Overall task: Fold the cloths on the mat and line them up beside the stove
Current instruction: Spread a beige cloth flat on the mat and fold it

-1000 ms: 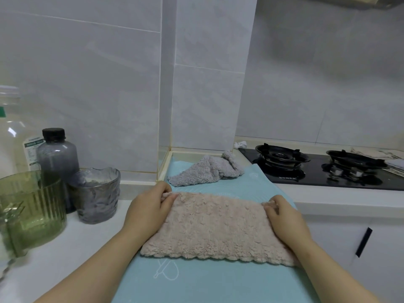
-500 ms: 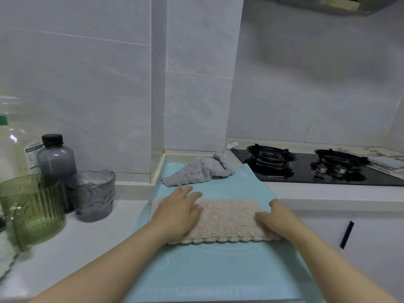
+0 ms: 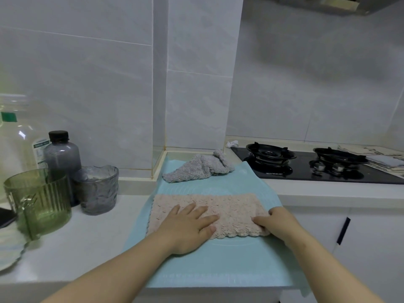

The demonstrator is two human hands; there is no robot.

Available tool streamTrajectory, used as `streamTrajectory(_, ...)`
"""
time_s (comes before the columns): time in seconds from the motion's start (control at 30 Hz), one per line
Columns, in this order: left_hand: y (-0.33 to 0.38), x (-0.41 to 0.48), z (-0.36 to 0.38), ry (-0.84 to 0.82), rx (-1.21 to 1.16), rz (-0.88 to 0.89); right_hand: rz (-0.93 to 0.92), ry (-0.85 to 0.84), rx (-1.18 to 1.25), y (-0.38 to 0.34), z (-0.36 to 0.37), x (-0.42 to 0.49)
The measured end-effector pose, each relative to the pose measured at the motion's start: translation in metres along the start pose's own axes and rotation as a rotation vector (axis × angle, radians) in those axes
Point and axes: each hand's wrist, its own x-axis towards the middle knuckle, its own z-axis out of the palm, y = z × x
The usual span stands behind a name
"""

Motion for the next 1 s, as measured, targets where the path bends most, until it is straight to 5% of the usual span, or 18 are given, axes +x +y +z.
streamTrajectory(0.2, -0.010, -0.005, -0.019, -0.033, -0.096, 0.029, -0.043, 0.112, 0.086, 0.004, 0.000, -0.005)
streamTrajectory(0.47, -0.074, -0.028, -0.006, 0.585, -0.389, -0.236, -0.074, 0.110, 0.741, -0.051, 0.003, -0.013)
streamTrajectory(0.6, -0.090, -0.033, 0.004, 0.572, -0.881, -0.231, -0.189, 0.152, 0.774, -0.089, 0.027, -0.020)
streamTrajectory(0.73, -0.089, -0.035, -0.001, 0.565, -1.130, -0.282, -0.319, 0.094, 0.698, -0.123, 0.065, -0.040)
streamTrajectory(1.0, -0.094, -0.035, -0.001, 0.494, -1.008, -0.302, -0.584, -0.041, 0.308, -0.131, 0.117, -0.071)
